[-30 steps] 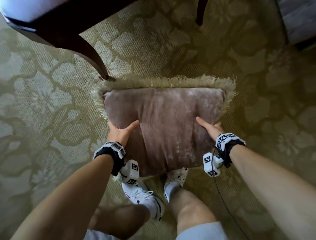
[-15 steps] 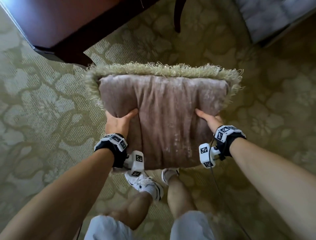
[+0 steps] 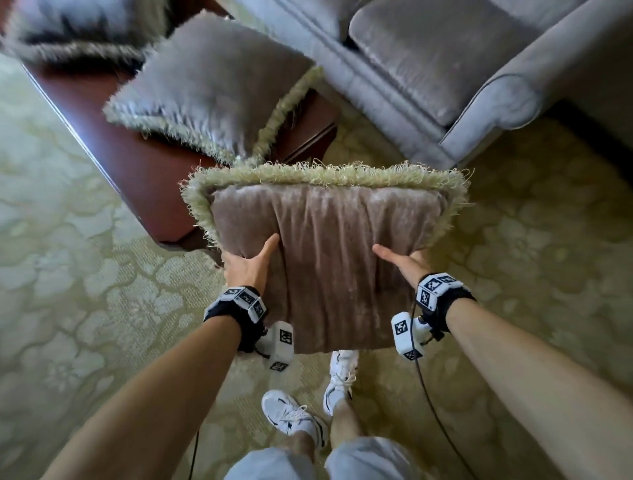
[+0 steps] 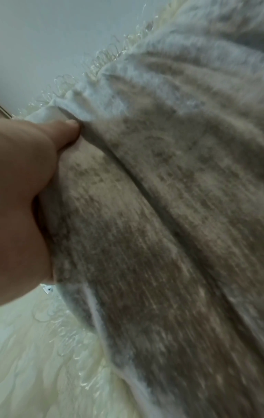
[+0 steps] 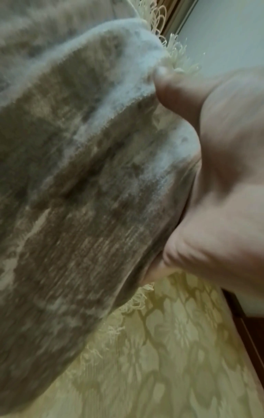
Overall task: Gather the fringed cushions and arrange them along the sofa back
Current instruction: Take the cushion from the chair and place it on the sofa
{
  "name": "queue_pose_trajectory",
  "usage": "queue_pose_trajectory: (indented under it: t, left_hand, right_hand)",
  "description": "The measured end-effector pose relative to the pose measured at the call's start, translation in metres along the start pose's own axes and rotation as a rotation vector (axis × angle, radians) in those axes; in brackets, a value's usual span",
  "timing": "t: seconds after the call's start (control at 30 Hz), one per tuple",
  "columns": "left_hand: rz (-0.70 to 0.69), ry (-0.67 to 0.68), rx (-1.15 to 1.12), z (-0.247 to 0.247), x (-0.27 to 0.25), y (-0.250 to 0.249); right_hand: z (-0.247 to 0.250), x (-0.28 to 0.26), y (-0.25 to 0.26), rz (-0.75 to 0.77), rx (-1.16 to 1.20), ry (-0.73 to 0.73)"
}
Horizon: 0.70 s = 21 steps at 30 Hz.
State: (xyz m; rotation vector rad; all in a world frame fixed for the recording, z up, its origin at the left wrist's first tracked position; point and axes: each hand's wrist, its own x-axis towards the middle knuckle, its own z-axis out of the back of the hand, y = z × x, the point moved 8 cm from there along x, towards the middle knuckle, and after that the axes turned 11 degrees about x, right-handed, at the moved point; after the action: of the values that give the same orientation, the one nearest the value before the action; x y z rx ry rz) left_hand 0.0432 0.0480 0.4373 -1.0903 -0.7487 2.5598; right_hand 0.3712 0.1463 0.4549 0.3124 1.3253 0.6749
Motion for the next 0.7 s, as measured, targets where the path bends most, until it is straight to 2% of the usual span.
queue_pose_trajectory:
  t: [0.17, 0.43, 0.7]
  left_hand:
    - [-0.020, -0.046, 0.055, 0.018, -0.046, -0.072]
    - [-0.153, -0.105, -0.005, 0.036, -0.095, -0.206]
    - [-0.328, -0.123, -0.051, 0.050, -0.115, -0.337]
  right_hand:
    - [0.047, -0.040, 0.061, 0.083, 0.005, -0.049]
    - [0.117, -0.084, 0.173, 0.257, 0.133, -0.094]
    - [0.169, -0.086, 0.269, 0.381, 0.179, -0.202]
